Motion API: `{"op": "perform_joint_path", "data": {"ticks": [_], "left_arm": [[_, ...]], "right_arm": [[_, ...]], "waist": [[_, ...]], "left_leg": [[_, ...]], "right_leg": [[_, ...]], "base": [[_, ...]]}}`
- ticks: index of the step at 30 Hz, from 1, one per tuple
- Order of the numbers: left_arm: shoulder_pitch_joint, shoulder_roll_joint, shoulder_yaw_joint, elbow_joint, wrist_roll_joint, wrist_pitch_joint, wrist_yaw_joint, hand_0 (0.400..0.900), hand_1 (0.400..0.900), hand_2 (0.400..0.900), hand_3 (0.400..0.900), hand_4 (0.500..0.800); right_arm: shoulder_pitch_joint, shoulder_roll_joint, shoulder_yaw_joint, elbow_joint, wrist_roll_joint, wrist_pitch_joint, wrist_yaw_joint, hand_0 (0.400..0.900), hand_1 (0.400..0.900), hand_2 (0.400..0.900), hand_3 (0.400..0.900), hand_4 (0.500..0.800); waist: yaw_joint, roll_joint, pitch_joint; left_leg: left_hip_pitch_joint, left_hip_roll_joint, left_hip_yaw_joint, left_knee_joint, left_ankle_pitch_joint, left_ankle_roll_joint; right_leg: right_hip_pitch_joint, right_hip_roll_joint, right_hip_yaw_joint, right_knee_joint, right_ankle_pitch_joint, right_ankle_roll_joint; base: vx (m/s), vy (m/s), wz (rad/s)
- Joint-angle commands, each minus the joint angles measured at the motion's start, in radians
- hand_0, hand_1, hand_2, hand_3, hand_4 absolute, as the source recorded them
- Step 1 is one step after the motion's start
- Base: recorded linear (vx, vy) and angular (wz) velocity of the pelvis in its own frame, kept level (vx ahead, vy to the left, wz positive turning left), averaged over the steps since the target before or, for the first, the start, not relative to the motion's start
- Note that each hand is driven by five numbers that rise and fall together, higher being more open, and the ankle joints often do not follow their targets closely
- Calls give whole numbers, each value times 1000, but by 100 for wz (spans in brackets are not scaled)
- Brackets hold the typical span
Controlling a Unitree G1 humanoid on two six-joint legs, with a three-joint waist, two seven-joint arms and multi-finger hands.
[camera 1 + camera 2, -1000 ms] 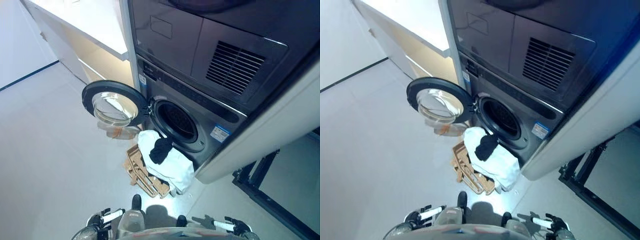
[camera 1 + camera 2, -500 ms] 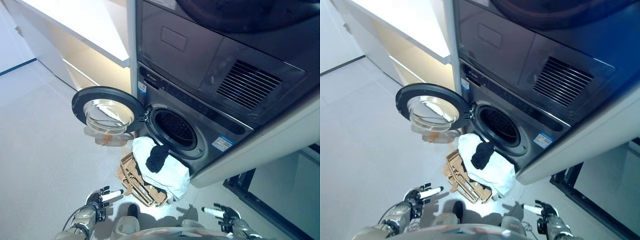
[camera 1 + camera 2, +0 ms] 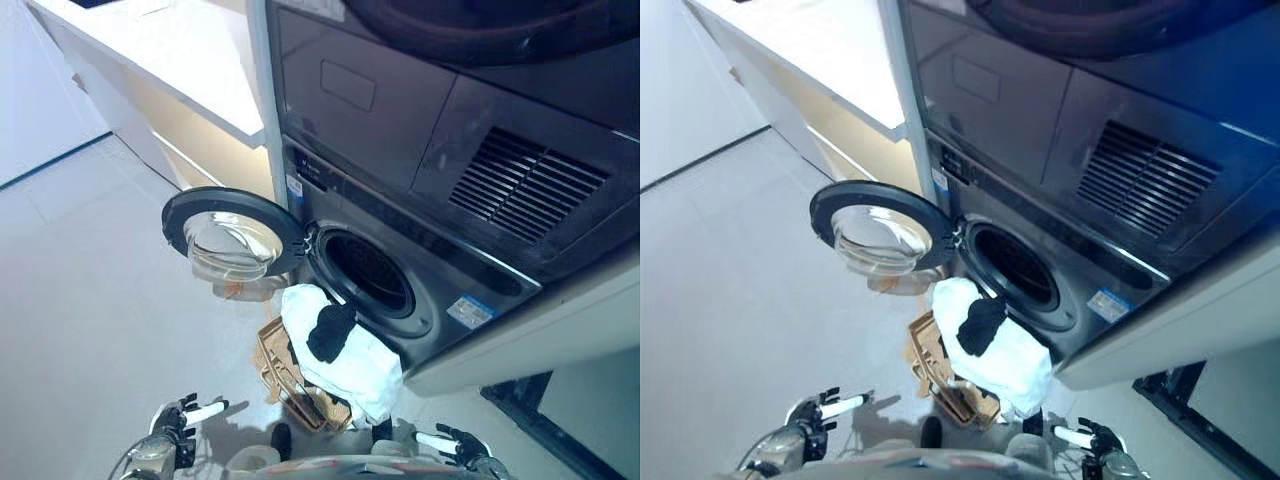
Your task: Put the clothes in the basket into the washing machine.
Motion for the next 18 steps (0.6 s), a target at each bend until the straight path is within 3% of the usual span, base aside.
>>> {"op": "perform_joint_path", "data": {"ticks": [1, 7, 9, 12, 13, 15, 18], "left_arm": [[-90, 30, -4, 1, 13, -50, 15, 900, 900, 900, 900, 800], [-185, 37, -61, -42, 54, -59, 74, 900, 900, 900, 900, 800], [-238, 43, -77, -58, 44, -59, 88, 900, 900, 900, 900, 800], [-413, 82, -142, -110, 66, -67, 144, 900, 900, 900, 900, 800], [-415, 81, -142, -109, 66, -67, 144, 900, 900, 900, 900, 800], [-537, 117, -181, -126, 78, -71, 186, 900, 900, 900, 900, 800], [-668, 180, -265, -147, 209, -70, 248, 900, 900, 900, 900, 800]], "right_arm": [[-9, -73, -15, 15, 6, -19, -18, 900, 900, 900, 900, 800], [14, -96, -48, 27, 41, -28, -31, 900, 900, 900, 900, 800], [14, -113, -56, 23, 54, -33, -35, 900, 900, 900, 900, 800], [3, -147, -65, -10, 85, -45, -40, 900, 900, 900, 900, 800], [2, -146, -67, -10, 85, -45, -40, 900, 900, 900, 900, 800], [0, -145, -70, -32, 126, -59, -50, 900, 900, 900, 900, 800], [-9, -142, -73, -50, 176, -81, -74, 900, 900, 900, 900, 800]], "waist": [[-11, 0, -15], [-66, 26, 0], [-75, 31, 14], [-92, 37, 74], [-91, 36, 72], [-93, 25, 118], [-96, 13, 155]], "left_leg": [[49, 120, 36, 1, -68, -112], [28, 171, 83, 1, -46, -137], [11, 168, 90, 5, -45, -131], [-78, 152, 88, 89, -64, -118], [-84, 151, 88, 94, -66, -118], [-186, 136, 74, 198, -91, -122], [-292, 133, 56, 306, -125, -125]], "right_leg": [[-93, -7, 8, 162, -50, 56], [-140, 38, -11, 229, -102, 36], [-182, 44, -7, 272, -107, 36], [-297, 35, 27, 372, -111, 50], [-303, 33, 28, 376, -113, 51], [-364, 21, 43, 420, -119, 56], [-434, 5, 45, 489, -134, 60]], "base": [[65, -130, 15], [10, -62, 8], [-101, 19, -8], [-165, 37, -10], [-167, 11, 1], [-182, -23, 11], [-142, -42, 16]]}}
